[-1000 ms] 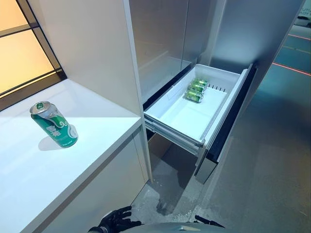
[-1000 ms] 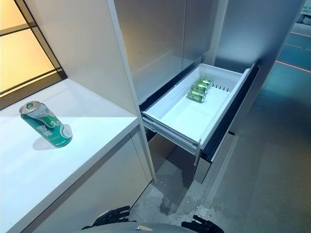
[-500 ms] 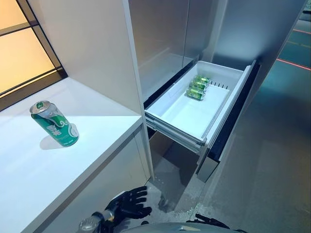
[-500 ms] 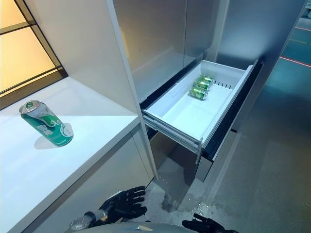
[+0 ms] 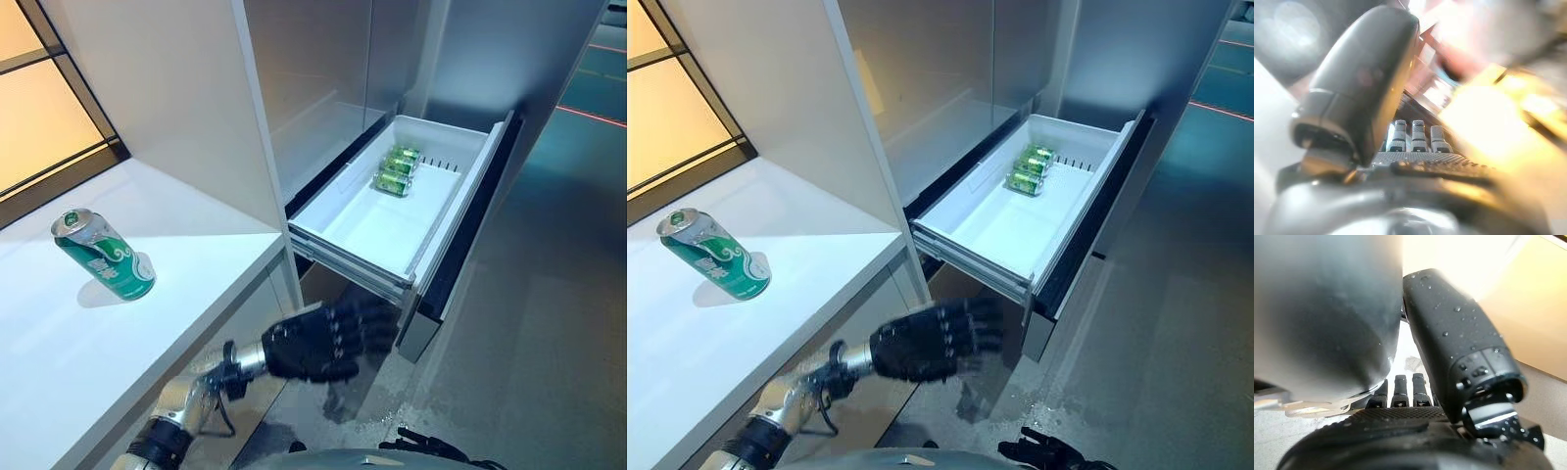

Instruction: Put drinks into fridge and close the fridge

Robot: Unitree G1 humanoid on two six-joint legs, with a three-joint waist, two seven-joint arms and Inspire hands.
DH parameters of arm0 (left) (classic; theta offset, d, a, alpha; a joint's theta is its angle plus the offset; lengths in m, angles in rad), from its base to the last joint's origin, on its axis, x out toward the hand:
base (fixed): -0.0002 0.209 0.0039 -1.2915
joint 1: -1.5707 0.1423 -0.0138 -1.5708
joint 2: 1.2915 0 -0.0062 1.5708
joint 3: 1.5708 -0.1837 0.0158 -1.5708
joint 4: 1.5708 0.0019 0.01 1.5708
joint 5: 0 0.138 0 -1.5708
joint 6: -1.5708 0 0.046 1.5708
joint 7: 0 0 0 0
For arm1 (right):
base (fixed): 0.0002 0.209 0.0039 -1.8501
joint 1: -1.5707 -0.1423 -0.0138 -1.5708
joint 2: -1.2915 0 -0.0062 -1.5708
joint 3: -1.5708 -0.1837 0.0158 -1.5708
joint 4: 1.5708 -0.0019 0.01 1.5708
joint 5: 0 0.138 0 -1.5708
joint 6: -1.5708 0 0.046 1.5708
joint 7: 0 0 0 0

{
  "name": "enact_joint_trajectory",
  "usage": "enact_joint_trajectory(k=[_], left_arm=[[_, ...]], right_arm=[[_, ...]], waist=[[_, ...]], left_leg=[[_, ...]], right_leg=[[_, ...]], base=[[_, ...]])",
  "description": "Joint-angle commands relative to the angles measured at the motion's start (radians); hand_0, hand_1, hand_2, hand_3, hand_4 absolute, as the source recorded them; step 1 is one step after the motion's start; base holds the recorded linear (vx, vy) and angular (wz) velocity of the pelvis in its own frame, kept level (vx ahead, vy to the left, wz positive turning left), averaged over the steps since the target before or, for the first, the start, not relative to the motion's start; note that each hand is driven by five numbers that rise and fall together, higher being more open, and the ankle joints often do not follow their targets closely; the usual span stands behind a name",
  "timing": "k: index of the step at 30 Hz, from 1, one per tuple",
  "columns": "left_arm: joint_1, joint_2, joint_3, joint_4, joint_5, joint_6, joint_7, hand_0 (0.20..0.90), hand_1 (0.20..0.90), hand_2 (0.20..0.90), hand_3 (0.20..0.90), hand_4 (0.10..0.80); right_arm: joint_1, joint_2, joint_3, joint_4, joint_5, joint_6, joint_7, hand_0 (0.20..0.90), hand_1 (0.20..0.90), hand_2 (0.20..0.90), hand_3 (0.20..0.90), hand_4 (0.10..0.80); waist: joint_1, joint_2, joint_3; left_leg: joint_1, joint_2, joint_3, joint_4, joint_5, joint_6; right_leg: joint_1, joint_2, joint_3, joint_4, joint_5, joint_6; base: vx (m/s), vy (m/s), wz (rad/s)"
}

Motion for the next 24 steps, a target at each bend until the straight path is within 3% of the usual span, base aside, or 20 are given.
enact_joint_trajectory(k=[1, 4, 5, 7, 9, 13, 17, 24], left_arm=[[-0.133, -0.058, 0.101, -0.169, -0.294, -0.155, 0.074, 0.900, 0.900, 0.900, 0.900, 0.800], [-0.165, -0.022, 0.139, -0.251, -0.281, -0.349, 0.207, 0.900, 0.900, 0.900, 0.900, 0.800], [-0.176, 0.006, 0.157, -0.271, -0.229, -0.467, 0.264, 0.900, 0.900, 0.900, 0.900, 0.800], [-0.189, 0.039, 0.182, -0.298, -0.181, -0.558, 0.327, 0.900, 0.900, 0.900, 0.900, 0.800], [-0.212, 0.094, 0.235, -0.319, -0.055, -0.735, 0.436, 0.900, 0.900, 0.900, 0.900, 0.800], [-0.249, 0.177, 0.325, -0.357, 0.240, -0.967, 0.712, 0.900, 0.900, 0.900, 0.900, 0.800], [-0.286, 0.231, 0.379, -0.374, 0.510, -1.029, 0.951, 0.900, 0.900, 0.900, 0.900, 0.800], [-0.326, 0.281, 0.411, -0.360, 0.553, -0.931, 1.089, 0.900, 0.900, 0.900, 0.900, 0.800]], right_arm=[[-0.026, 0.015, -0.008, 0.044, 0.007, -0.051, 0.013, 0.900, 0.900, 0.900, 0.900, 0.800], [-0.015, 0.031, 0.008, 0.047, 0.026, -0.061, 0.001, 0.900, 0.900, 0.900, 0.900, 0.800], [-0.007, 0.035, 0.011, 0.044, 0.031, -0.064, -0.004, 0.900, 0.900, 0.900, 0.900, 0.800], [0.002, 0.038, 0.017, 0.042, 0.037, -0.067, -0.009, 0.900, 0.900, 0.900, 0.900, 0.800], [0.017, 0.045, 0.023, 0.049, 0.040, -0.079, -0.014, 0.900, 0.900, 0.900, 0.900, 0.800], [0.036, 0.053, 0.034, 0.060, 0.038, -0.094, -0.016, 0.900, 0.900, 0.900, 0.900, 0.800], [0.029, 0.065, 0.056, 0.071, 0.036, -0.095, -0.019, 0.900, 0.900, 0.900, 0.900, 0.800], [0.006, 0.066, 0.091, 0.059, 0.024, -0.066, -0.023, 0.900, 0.900, 0.900, 0.900, 0.800]], waist=[[0.029, -0.003, -0.008], [0.034, -0.006, -0.014], [0.037, -0.007, -0.017], [0.041, -0.007, -0.020], [0.049, -0.008, -0.028], [0.063, -0.014, -0.043], [0.082, -0.021, -0.055], [0.102, -0.023, -0.060]], left_leg=[[0.074, -0.029, 0.022, 0.007, -0.179, 0.050], [0.077, -0.030, 0.010, 0.007, -0.181, 0.050], [0.078, -0.031, 0.007, 0.007, -0.182, 0.050], [0.079, -0.032, 0.000, 0.007, -0.183, 0.051], [0.081, -0.034, -0.010, 0.007, -0.184, 0.051], [0.082, -0.037, -0.030, 0.007, -0.185, 0.049], [0.078, -0.037, -0.047, 0.007, -0.182, 0.046], [0.070, -0.035, -0.065, 0.007, -0.174, 0.039]], right_leg=[[-0.090, -0.025, -0.042, -0.003, 0.097, 0.070], [-0.082, -0.026, -0.048, -0.005, 0.092, 0.069], [-0.078, -0.026, -0.052, -0.007, 0.090, 0.068], [-0.072, -0.027, -0.059, -0.010, 0.087, 0.068], [-0.064, -0.027, -0.069, -0.013, 0.080, 0.066], [-0.050, -0.026, -0.087, -0.016, 0.066, 0.061], [-0.045, -0.024, -0.104, -0.010, 0.053, 0.056], [-0.045, -0.022, -0.121, 0.006, 0.035, 0.049]], base=[[0.019, -0.037, 0.05], [0.025, -0.022, 0.08], [0.021, -0.013, 0.11], [0.017, -0.010, 0.06], [0.027, -0.005, 0.07], [0.037, -0.012, 0.15], [0.026, -0.020, 0.13], [0.010, -0.010, 0.10]])
